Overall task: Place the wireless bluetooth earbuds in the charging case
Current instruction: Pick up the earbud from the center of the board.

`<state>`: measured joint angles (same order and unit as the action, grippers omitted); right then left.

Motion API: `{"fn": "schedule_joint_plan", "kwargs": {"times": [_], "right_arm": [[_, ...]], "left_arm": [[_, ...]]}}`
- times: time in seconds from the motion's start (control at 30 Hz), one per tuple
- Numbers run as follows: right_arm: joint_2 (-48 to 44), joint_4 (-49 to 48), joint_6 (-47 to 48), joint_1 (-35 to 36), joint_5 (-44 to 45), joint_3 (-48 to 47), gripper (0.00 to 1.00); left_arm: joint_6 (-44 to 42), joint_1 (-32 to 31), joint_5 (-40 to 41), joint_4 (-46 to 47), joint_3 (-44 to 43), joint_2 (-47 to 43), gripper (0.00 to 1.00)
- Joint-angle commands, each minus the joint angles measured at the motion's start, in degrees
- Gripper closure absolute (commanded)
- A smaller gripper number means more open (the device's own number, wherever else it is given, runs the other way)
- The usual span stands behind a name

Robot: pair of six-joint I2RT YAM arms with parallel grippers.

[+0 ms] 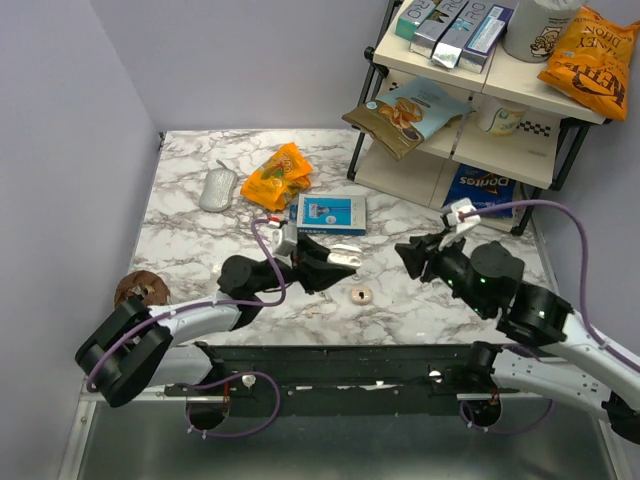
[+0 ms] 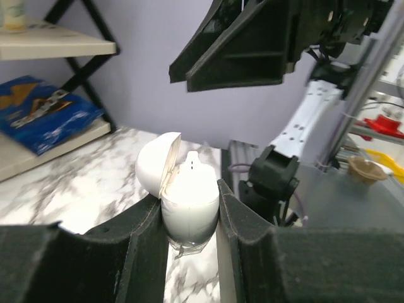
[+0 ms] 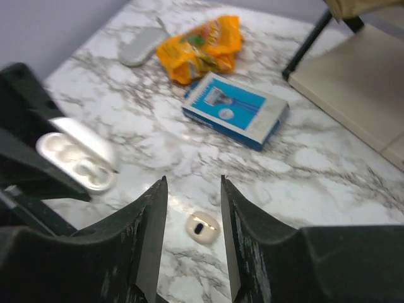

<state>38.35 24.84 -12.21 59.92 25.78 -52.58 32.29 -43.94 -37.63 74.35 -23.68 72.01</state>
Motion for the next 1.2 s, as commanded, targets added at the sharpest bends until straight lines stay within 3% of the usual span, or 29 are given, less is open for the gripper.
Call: {"fn": "schedule_joint_plan", "kwargs": {"times": [0.0, 0.17, 0.47, 0.73, 1.17], "right_arm": [[5.67, -0.22, -5.63, -8.32, -10.61, 9.06, 0.53], [17.18, -8.39, -8.09, -10.0, -16.28, 12.06, 0.57], [36.43, -12.98, -6.69, -10.44, -18.05, 4.77, 0.62], [44.08, -15.08, -5.46, -11.67, -18.31, 4.32, 0.67], [50.07, -17.81, -3.88, -11.93, -20.77, 3.71, 0.58]], "left_arm": [[-4.07, 2.9, 6.95, 20.94, 8.19, -6.69, 1.0], [-9.78, 2.81, 13.45, 6.11, 12.69, -18.1, 1.0], [-15.15, 0.26, 21.45, -6.83, 14.89, -28.76, 1.0], [-15.95, -1.84, 22.42, -8.08, 14.98, -28.59, 1.0], [-16.47, -4.83, 22.95, -7.11, 14.72, -25.69, 1.0]]}}
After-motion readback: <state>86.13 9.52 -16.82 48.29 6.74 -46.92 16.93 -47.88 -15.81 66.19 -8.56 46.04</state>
